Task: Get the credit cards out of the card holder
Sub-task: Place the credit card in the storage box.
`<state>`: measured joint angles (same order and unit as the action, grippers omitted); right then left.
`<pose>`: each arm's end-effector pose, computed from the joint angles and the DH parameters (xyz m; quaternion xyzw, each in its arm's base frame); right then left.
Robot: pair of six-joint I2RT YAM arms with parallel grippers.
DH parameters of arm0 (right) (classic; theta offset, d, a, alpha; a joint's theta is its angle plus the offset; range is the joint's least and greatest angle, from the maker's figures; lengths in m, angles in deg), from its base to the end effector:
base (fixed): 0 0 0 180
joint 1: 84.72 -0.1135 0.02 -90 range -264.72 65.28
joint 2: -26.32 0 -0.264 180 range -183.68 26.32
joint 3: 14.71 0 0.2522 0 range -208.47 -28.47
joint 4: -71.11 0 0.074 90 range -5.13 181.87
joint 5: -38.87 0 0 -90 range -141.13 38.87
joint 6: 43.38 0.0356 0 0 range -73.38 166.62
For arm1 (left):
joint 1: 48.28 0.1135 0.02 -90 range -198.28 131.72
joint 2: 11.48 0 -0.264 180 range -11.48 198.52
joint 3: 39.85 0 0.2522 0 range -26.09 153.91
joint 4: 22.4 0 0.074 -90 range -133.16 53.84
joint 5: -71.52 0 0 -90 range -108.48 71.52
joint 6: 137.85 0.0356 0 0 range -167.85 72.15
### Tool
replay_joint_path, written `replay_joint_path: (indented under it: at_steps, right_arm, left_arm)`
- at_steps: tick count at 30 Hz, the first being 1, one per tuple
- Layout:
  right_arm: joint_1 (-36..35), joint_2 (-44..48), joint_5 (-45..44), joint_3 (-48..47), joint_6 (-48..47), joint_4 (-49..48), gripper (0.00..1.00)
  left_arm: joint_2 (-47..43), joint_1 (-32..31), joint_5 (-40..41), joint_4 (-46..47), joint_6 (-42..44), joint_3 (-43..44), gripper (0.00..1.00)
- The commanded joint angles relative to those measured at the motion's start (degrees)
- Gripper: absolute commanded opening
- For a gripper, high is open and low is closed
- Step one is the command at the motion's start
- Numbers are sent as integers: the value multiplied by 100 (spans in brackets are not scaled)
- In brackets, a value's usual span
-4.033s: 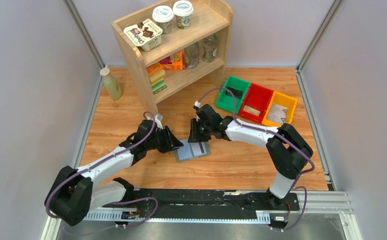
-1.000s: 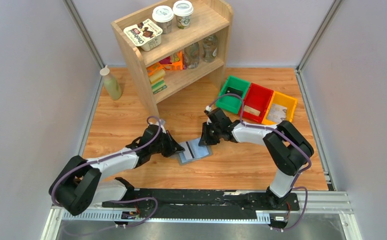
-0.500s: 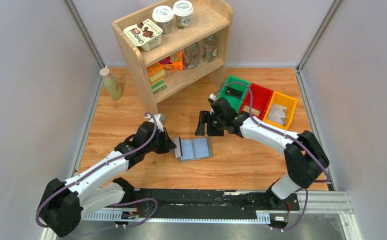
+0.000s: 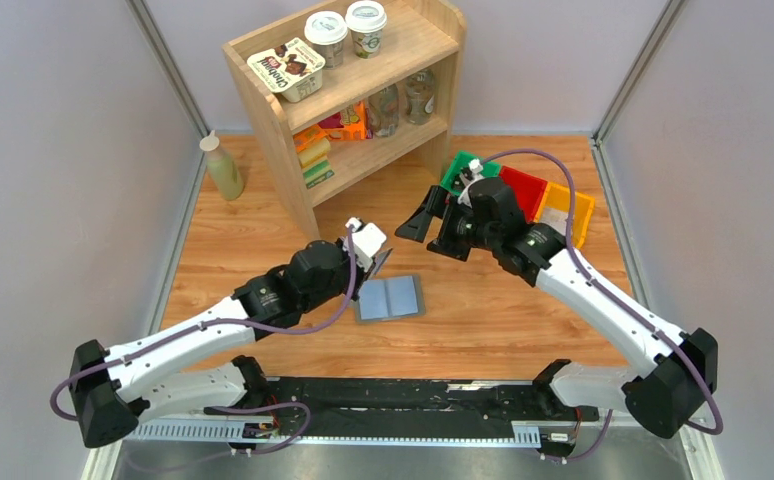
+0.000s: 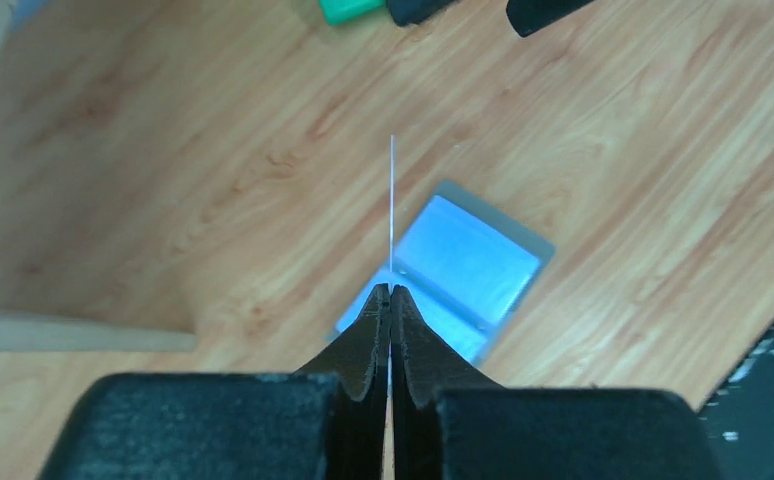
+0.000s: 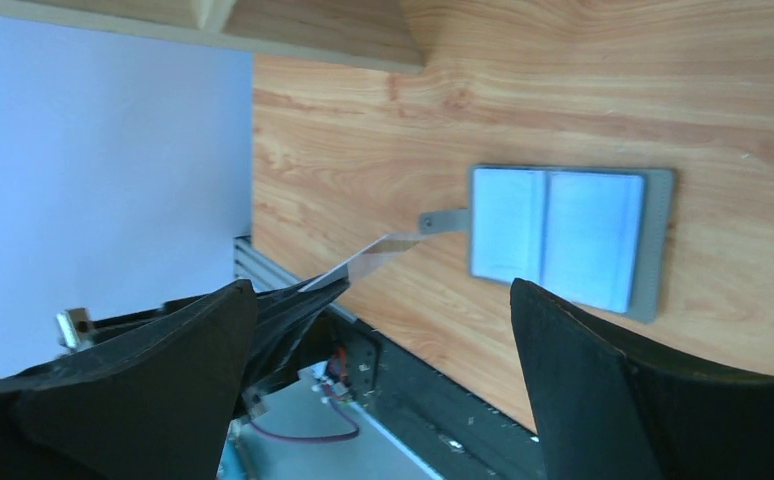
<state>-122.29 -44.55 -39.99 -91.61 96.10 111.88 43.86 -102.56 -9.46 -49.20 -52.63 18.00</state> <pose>0.2128 0.1724 0.3273 0.0467 0.8817 0.3802 0.2755 0.1337 -0.1764 0.2968 0.3119 0.7784 -0.2091 0.5031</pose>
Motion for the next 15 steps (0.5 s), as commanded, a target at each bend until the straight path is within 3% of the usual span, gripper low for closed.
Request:
replay_joint_path:
  at_steps: [1,9,15]
  right_arm:
    - [3,223,397,-59,879,-125,100]
    - [-14,-5,697,205,1214,-327,95]
    - [-23,-190,837,354,1310,-468,73]
  left_arm:
    - [223,-547,1232,248,1688,336,0]
    - [847,-1251,1928,1136,2963,494,0]
    - [1050,-1357,2034,1611,3404,556,0]
